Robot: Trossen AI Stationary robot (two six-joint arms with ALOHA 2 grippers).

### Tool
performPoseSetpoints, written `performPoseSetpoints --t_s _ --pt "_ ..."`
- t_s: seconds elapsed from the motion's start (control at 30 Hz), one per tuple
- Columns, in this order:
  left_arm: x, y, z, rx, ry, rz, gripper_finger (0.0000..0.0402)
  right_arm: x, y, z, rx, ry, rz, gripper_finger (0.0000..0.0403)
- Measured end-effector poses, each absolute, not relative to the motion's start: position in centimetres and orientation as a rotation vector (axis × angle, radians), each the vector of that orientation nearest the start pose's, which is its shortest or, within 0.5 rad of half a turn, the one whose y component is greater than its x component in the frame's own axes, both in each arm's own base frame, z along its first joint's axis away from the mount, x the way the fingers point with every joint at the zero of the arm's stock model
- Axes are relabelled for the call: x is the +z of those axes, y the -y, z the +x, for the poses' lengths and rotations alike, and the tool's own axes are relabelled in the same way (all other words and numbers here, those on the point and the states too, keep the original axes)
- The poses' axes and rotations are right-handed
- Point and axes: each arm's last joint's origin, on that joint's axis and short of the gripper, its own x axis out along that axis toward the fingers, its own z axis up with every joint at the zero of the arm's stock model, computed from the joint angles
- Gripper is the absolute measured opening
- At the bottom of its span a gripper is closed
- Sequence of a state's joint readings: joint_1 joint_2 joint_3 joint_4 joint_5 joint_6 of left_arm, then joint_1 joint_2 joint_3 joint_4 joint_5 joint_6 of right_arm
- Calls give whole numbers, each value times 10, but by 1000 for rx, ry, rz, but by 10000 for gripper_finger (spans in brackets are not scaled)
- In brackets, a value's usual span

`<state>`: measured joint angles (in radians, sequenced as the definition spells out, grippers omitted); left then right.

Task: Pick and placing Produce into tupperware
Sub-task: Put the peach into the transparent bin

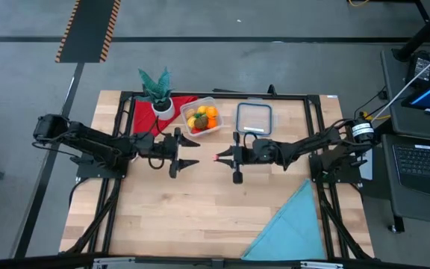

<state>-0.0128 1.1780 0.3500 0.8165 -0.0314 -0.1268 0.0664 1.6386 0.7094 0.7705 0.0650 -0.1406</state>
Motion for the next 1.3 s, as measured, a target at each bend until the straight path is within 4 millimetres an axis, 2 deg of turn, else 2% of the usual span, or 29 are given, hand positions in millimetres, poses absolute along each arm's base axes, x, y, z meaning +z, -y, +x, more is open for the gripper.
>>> performPoseSetpoints --t_s 0.27,0.4,0.63,0.87,1.3 --pt "201 -2 232 7 -36 -48 302 192 -6 328 -15 -153 -146 52" --pt "196 -1 246 -4 -72 6 302 194 -4 329 -2 -132 -141 52" --pt "199 -2 272 -6 -81 106 302 194 -4 329 2 -131 -142 52" --pt "200 -2 275 -5 -80 101 301 194 -4 329 2 -137 -144 52" --pt "197 -5 278 8 -74 99 227 194 -4 329 3 -132 -158 52"
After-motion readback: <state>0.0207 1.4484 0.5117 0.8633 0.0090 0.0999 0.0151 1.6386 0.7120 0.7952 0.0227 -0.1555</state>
